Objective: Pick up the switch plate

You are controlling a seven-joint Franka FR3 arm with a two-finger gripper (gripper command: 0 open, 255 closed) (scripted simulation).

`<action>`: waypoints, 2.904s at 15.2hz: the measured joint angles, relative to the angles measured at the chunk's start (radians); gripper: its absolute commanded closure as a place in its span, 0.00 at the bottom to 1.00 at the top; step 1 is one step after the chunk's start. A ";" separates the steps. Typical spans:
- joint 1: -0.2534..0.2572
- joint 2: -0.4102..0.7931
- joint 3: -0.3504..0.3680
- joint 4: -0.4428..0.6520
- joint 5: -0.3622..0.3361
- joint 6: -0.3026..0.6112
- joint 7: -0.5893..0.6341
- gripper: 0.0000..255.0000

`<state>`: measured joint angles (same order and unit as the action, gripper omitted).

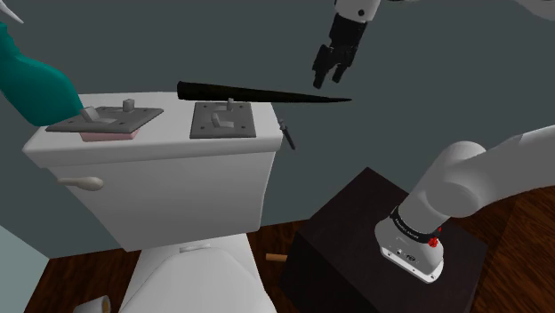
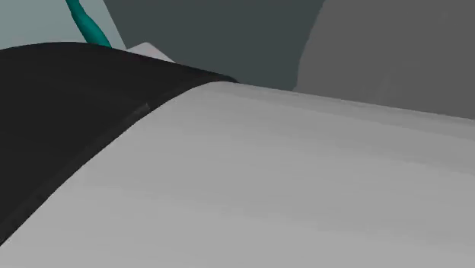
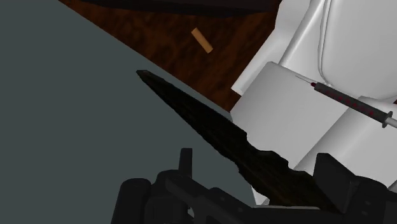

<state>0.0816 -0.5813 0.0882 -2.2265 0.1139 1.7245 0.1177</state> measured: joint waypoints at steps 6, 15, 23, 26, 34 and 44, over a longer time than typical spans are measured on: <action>0.037 0.151 0.117 0.133 0.000 0.008 0.108 0.00; 0.092 0.437 0.282 0.427 -0.079 -0.036 0.289 0.00; 0.201 0.761 0.391 0.777 -0.237 -0.136 0.458 0.00; 0.217 0.793 0.396 0.785 -0.254 -0.121 0.475 0.00; 0.211 0.785 0.395 0.703 -0.252 -0.047 0.478 1.00; 0.212 0.784 0.395 0.717 -0.251 -0.062 0.478 1.00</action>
<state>0.2932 0.2023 0.4834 -1.5096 -0.1370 1.6622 0.5955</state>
